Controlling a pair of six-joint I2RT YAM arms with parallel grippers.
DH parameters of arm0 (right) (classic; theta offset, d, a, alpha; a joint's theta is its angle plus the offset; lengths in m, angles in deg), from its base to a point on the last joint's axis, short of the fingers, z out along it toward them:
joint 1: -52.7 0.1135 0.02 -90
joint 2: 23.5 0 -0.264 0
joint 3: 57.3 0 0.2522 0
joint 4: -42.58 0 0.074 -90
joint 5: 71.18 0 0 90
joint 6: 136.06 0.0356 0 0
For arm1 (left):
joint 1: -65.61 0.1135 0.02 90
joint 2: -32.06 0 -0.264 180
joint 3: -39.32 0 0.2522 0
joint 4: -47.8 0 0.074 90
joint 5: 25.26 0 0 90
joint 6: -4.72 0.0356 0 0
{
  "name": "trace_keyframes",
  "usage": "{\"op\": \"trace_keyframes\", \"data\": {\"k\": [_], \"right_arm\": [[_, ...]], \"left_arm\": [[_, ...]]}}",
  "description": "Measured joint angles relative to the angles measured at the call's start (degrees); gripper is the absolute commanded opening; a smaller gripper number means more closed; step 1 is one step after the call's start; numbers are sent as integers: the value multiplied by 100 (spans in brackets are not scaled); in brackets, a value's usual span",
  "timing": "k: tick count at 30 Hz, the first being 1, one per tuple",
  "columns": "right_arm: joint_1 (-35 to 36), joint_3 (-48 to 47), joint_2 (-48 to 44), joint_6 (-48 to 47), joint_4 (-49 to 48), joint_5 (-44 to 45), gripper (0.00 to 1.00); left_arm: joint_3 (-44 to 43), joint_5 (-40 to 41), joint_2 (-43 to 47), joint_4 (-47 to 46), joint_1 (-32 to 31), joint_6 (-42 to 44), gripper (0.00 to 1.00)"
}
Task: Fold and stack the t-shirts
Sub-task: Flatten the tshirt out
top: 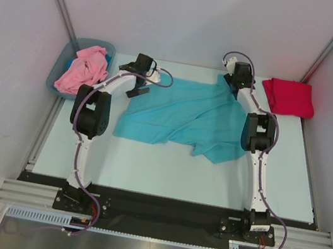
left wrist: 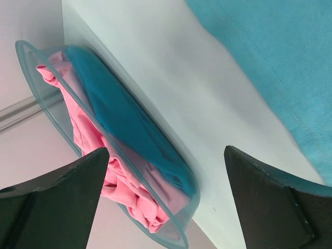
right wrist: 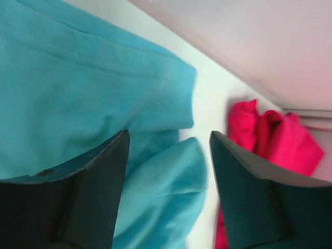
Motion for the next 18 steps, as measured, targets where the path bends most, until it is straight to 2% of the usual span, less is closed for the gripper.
{"op": "trace_keyframes", "data": {"k": [8, 14, 17, 18], "right_arm": [[437, 437, -540, 337, 643, -374, 74], [708, 726, -1110, 566, 1067, -640, 75], [708, 992, -1513, 608, 1241, -693, 76], [691, 1113, -1652, 605, 1285, -691, 76]], "left_arm": [[66, -61, 50, -162, -13, 2, 100], [142, -315, 146, -765, -74, 111, 100], [146, -603, 157, -1078, -138, 245, 83], [146, -741, 157, -1174, -160, 293, 60]]}}
